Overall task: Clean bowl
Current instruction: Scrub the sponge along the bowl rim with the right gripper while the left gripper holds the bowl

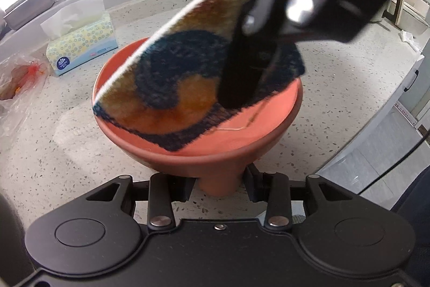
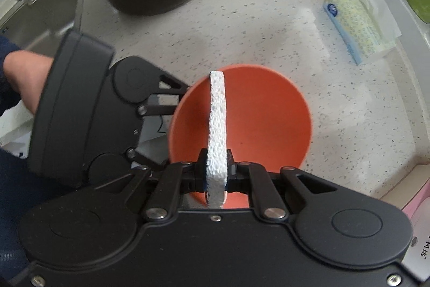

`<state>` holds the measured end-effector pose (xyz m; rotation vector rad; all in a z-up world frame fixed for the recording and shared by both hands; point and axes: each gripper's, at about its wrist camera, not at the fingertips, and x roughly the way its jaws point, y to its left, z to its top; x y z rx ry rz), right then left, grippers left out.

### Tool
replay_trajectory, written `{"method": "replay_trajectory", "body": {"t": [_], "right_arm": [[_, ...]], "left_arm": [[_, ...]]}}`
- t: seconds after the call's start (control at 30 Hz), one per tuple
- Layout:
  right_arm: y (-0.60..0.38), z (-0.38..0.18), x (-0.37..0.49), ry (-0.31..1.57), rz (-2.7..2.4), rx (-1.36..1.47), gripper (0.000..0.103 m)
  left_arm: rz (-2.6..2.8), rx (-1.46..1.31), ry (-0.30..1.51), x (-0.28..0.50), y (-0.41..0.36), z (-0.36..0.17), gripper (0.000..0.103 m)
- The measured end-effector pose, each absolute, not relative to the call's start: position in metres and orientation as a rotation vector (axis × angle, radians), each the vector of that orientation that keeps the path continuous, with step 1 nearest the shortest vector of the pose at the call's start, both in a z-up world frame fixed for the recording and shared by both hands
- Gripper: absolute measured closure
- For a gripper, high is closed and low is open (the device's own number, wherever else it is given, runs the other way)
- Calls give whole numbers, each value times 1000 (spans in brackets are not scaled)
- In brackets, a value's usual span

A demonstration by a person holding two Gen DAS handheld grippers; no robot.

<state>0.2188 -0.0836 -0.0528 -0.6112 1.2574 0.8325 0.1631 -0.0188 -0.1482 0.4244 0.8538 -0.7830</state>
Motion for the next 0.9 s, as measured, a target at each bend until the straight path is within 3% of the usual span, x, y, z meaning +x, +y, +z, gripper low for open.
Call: {"method": "replay_trajectory", "body": {"t": [0.9], "right_arm": [[-117,-58,241,1291,720,-742,91]], "left_arm": [[-778,425,869,167,-17,-147,65]]}}
